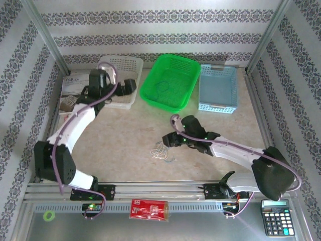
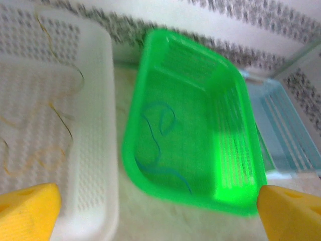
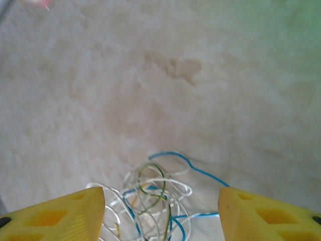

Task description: Untangle the cables

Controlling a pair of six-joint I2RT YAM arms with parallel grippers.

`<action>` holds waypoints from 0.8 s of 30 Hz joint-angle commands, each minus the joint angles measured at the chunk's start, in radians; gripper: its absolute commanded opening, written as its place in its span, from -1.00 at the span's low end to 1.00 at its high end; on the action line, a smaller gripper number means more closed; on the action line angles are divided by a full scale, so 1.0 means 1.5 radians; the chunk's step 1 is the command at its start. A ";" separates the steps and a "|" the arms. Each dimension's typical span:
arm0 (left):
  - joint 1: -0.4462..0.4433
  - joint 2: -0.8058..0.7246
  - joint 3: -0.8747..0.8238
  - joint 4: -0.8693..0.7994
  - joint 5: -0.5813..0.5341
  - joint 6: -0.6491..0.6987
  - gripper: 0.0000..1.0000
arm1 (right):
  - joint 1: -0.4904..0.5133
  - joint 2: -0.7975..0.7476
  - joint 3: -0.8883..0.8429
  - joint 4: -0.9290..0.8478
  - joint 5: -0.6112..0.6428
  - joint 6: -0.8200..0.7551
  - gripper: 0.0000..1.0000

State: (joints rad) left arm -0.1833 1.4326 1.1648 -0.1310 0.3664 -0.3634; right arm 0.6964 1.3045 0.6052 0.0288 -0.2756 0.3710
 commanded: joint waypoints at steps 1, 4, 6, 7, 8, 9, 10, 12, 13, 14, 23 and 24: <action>-0.034 -0.070 -0.089 0.060 -0.001 -0.057 1.00 | 0.019 0.032 0.027 -0.026 0.060 -0.033 0.25; -0.064 -0.121 -0.160 0.091 -0.018 -0.102 1.00 | 0.024 0.059 0.044 -0.025 0.074 -0.042 0.25; -0.083 -0.143 -0.196 0.113 -0.038 -0.117 1.00 | 0.024 0.075 0.056 -0.024 0.074 -0.045 0.25; -0.091 -0.150 -0.210 0.119 -0.047 -0.122 1.00 | 0.024 0.082 0.062 -0.025 0.072 -0.047 0.25; -0.093 -0.153 -0.218 0.125 -0.051 -0.125 1.00 | 0.024 0.088 0.067 -0.023 0.070 -0.048 0.25; -0.094 -0.153 -0.225 0.128 -0.050 -0.131 1.00 | 0.024 0.095 0.073 -0.022 0.069 -0.049 0.25; -0.094 -0.152 -0.228 0.130 -0.050 -0.134 1.00 | 0.024 0.103 0.079 -0.022 0.066 -0.050 0.25; -0.094 -0.148 -0.229 0.129 -0.047 -0.138 1.00 | 0.025 0.116 0.089 -0.019 0.063 -0.050 0.25; -0.095 -0.147 -0.229 0.130 -0.045 -0.140 1.00 | 0.025 0.125 0.095 -0.019 0.062 -0.052 0.24; -0.096 -0.145 -0.229 0.131 -0.045 -0.141 1.00 | 0.025 0.131 0.098 -0.019 0.061 -0.054 0.24; -0.095 -0.140 -0.239 0.150 -0.032 -0.161 1.00 | 0.027 0.165 0.101 -0.019 0.079 -0.058 0.18; -0.095 -0.141 -0.240 0.152 -0.031 -0.161 0.99 | 0.027 0.169 0.100 -0.017 0.078 -0.058 0.16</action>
State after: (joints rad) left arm -0.3153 1.2182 0.8181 0.0437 0.3103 -0.5819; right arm 0.7246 1.5414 0.7418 -0.0044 -0.1852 0.3058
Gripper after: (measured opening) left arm 0.998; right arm 0.584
